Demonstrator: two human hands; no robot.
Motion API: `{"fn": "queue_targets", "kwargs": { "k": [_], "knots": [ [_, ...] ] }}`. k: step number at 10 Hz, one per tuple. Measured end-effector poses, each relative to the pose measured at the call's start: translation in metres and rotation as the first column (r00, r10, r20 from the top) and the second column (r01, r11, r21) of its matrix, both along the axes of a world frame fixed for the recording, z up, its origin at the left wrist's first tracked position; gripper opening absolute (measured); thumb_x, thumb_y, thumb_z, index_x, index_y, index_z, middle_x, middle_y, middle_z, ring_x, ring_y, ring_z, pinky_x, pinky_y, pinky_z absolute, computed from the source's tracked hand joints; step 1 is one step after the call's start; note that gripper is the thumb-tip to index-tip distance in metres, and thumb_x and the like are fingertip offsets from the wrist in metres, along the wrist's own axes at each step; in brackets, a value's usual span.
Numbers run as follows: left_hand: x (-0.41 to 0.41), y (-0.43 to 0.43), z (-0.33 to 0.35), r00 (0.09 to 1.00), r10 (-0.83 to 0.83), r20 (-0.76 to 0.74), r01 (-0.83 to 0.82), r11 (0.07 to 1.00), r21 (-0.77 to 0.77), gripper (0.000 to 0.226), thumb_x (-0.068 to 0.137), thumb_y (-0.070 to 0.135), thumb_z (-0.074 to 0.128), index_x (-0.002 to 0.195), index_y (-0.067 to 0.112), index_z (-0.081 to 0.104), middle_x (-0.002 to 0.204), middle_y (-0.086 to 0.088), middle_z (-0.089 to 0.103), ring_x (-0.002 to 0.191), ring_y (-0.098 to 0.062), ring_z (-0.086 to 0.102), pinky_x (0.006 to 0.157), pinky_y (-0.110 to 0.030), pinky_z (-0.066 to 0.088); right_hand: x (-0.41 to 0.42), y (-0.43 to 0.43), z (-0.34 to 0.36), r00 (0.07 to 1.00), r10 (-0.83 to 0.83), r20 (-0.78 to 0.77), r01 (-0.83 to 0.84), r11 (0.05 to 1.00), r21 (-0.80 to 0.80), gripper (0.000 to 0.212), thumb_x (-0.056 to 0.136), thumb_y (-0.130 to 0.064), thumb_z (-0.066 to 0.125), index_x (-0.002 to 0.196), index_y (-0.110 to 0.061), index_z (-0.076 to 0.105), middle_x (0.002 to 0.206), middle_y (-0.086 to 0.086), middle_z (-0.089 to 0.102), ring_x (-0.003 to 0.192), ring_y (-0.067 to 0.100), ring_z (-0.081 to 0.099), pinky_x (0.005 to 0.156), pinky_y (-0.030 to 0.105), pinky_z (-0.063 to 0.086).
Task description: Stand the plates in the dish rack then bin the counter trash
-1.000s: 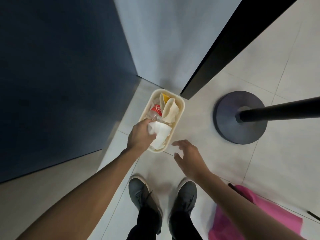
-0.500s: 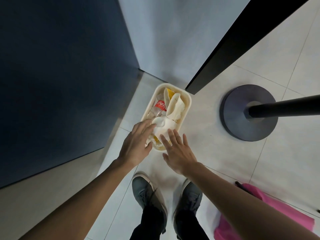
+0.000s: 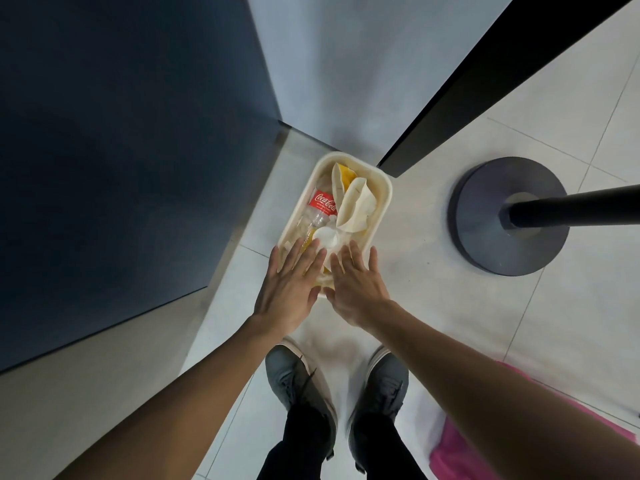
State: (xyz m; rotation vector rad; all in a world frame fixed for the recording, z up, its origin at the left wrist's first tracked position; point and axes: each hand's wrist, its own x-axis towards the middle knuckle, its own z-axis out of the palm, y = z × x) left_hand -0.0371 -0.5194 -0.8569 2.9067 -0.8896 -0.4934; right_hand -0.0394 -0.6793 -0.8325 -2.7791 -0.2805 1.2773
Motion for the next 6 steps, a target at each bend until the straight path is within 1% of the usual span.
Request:
{"fn": "queue_targets", "kwargs": {
  "k": [1, 2, 3, 5, 6],
  "knots": [
    [0.002, 0.003, 0.004, 1.0, 0.001, -0.014, -0.001, 1.0, -0.025, 0.067, 0.092, 0.035, 0.063, 0.151, 0.018, 0.038, 0.159, -0.006, 0.033, 0.148, -0.028, 0.028, 0.115, -0.055, 0.03, 0.001, -0.002, 0.004, 1.0, 0.029, 0.008, -0.029, 0.999, -0.017, 0.068, 0.103, -0.047, 0.028, 0.155, -0.007, 0.01, 0.163, 0.017, 0.004, 0.15, 0.033, -0.012, 0.118, 0.059, -0.005],
    [0.008, 0.0, 0.016, 0.999, 0.04, -0.021, -0.042, 0.995, -0.091, 0.064, 0.088, 0.029, 0.069, 0.146, 0.015, 0.046, 0.155, -0.007, 0.041, 0.144, -0.027, 0.037, 0.112, -0.054, 0.034, 0.002, -0.007, 0.014, 1.0, 0.009, 0.015, -0.009, 0.999, 0.032, 0.066, 0.104, -0.043, 0.03, 0.155, -0.007, 0.011, 0.163, 0.016, 0.004, 0.15, 0.035, -0.012, 0.119, 0.056, -0.004],
    [0.012, -0.003, 0.029, 0.995, 0.078, -0.061, -0.086, 0.986, -0.141, 0.058, 0.086, 0.025, 0.072, 0.14, 0.013, 0.052, 0.152, -0.009, 0.044, 0.141, -0.029, 0.042, 0.111, -0.054, 0.037, 0.001, -0.014, 0.03, 0.999, -0.02, 0.038, 0.016, 0.995, 0.1, 0.063, 0.104, -0.04, 0.033, 0.155, -0.008, 0.013, 0.163, 0.015, 0.007, 0.151, 0.034, -0.009, 0.12, 0.053, 0.0],
    [0.011, -0.006, 0.057, 0.978, 0.119, -0.169, -0.151, 0.971, -0.187, 0.059, 0.088, 0.024, 0.071, 0.141, 0.015, 0.048, 0.149, -0.007, 0.045, 0.138, -0.027, 0.044, 0.112, -0.048, 0.037, -0.004, -0.022, 0.065, 0.996, -0.08, 0.033, 0.073, 0.983, 0.167, 0.06, 0.104, -0.037, 0.035, 0.155, -0.011, 0.016, 0.163, 0.014, 0.009, 0.151, 0.033, -0.003, 0.121, 0.05, 0.005],
    [0.003, -0.003, 0.073, 0.968, 0.165, -0.188, -0.208, 0.948, -0.242, 0.054, 0.087, 0.018, 0.071, 0.138, 0.014, 0.052, 0.144, -0.007, 0.051, 0.131, -0.028, 0.05, 0.104, -0.044, 0.045, -0.008, -0.023, 0.082, 0.993, -0.09, 0.071, 0.073, 0.975, 0.209, 0.057, 0.103, -0.037, 0.037, 0.152, -0.012, 0.023, 0.162, 0.012, 0.016, 0.151, 0.032, 0.004, 0.122, 0.048, 0.011]
  ]
}}
